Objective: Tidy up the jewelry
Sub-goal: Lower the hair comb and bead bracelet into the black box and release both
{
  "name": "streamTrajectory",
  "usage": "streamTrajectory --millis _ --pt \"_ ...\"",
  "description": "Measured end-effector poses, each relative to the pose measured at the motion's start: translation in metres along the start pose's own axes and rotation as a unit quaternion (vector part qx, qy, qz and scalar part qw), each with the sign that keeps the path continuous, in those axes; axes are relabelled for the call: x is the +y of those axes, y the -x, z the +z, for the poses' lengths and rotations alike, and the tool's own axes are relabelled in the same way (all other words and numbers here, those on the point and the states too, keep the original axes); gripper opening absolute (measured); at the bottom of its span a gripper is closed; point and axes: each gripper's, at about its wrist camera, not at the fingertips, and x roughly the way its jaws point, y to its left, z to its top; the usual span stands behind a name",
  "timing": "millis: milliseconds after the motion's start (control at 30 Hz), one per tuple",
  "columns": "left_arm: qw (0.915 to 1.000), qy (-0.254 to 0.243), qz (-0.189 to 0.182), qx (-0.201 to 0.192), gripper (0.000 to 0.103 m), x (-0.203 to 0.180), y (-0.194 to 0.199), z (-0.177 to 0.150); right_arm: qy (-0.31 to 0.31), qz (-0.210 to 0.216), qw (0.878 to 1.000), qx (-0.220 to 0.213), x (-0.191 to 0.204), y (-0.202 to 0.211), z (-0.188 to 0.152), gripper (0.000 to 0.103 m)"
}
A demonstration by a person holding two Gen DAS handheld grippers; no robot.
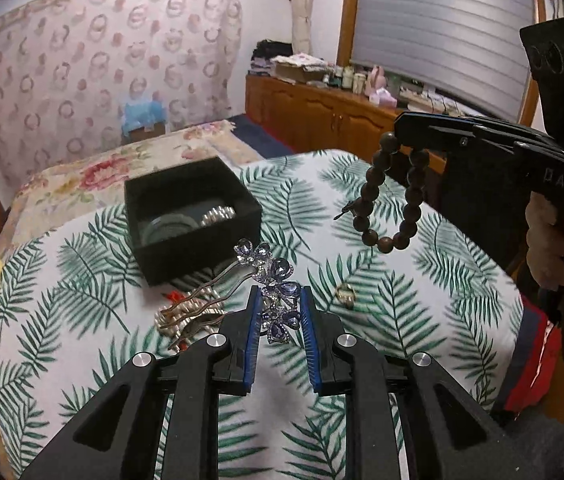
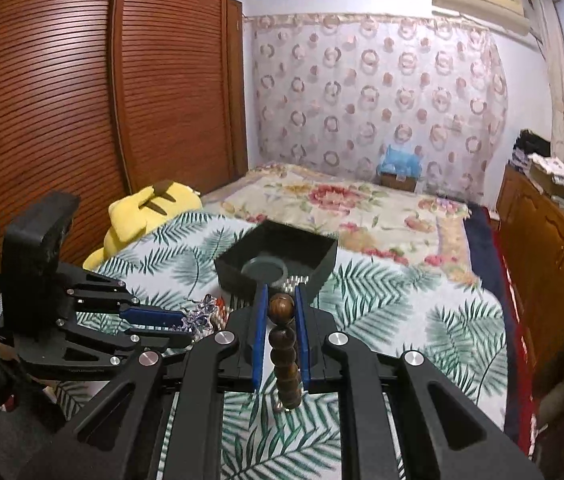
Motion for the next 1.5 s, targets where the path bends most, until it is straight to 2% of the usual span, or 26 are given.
streamTrajectory --millis 333,767,967,1033,1100,1300,1500 --pt "0.9994 0.016 0.016 -0.026 0.018 0.033 -0.005 0.042 0.020 0.017 1.000 -0.016 -0.010 -0.031 0.044 0.015" --pt "0.9990 0.038 0.013 -0.020 0.018 0.071 -0.031 0.085 0.004 0.064 0.997 0.031 -0.034 -0.118 0.078 0.015" --pt "0.9987 0.050 0.008 -0.005 0.018 0.089 -0.050 0.094 -0.017 0.093 0.993 0.066 -0.041 -0.157 0.076 0.016" --pt "0.9986 0.053 0.006 0.000 0.018 0.094 -0.057 0.096 -0.013 0.087 0.994 0.072 -0.043 -0.164 0.076 0.020" --pt "0.9985 0.055 0.004 0.004 0.018 0.097 -0.063 0.097 -0.021 0.085 0.994 0.072 -0.048 -0.168 0.074 0.020" --pt "0.9986 0.047 0.000 0.023 0.018 0.095 -0.085 0.098 -0.062 0.065 0.994 0.066 -0.072 -0.160 0.056 0.020" --pt "0.9986 0.041 -0.008 0.033 0.018 0.093 -0.100 0.098 -0.071 0.042 0.994 0.074 -0.078 -0.142 0.032 0.020"
